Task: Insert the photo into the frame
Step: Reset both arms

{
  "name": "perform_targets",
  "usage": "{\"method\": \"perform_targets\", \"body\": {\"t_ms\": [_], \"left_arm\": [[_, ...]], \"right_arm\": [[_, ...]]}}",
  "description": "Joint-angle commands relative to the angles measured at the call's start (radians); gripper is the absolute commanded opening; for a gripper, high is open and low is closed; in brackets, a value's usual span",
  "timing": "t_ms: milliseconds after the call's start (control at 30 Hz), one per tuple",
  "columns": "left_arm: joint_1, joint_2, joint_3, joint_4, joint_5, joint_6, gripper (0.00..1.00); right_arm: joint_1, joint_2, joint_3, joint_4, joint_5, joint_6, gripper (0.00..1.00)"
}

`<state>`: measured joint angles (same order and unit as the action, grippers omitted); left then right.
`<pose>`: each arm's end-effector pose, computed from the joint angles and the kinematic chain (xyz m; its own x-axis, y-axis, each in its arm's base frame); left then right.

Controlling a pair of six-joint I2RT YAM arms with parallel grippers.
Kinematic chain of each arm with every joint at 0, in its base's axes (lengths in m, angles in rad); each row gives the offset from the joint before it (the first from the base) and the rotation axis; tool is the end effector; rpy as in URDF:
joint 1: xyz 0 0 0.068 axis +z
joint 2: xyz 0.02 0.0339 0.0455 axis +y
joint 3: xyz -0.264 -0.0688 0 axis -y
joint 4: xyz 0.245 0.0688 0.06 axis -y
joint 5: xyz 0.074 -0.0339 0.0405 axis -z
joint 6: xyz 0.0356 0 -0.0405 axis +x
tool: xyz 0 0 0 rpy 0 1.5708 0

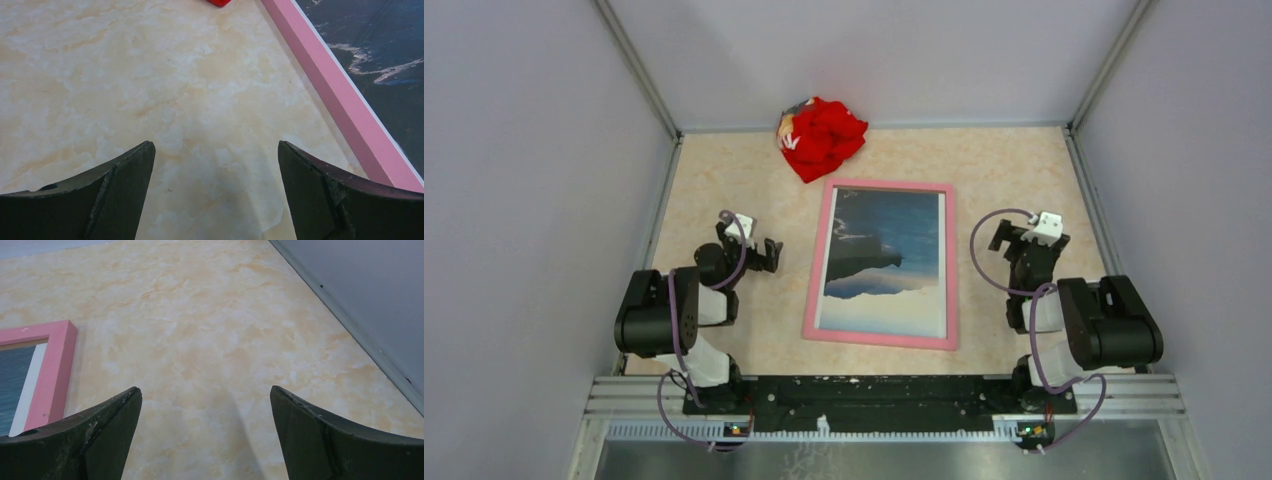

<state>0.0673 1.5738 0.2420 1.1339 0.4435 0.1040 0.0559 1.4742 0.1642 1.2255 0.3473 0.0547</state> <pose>0.2417 0.0010 0.1328 -0.1578 0.0833 -0.9839 0.3775 0.9259 0.0179 0.2231 0.0003 0.1460 -0.0685 0.0477 -0.9965 0.2903 0.9566 0.0258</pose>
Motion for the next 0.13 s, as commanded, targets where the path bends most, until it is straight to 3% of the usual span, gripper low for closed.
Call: {"method": "perform_targets", "body": {"t_ms": [0, 100], "left_arm": [[-0.018, 0.005, 0.034, 0.048, -0.033, 0.025, 0.99], [-0.031, -0.008, 0.022, 0.059, -0.049, 0.028, 0.99]], "right_arm": [[-0.004, -0.021, -0.002, 0.031, -0.014, 0.013, 0.99], [-0.004, -0.021, -0.002, 0.031, -0.015, 0.013, 0.99]]}}
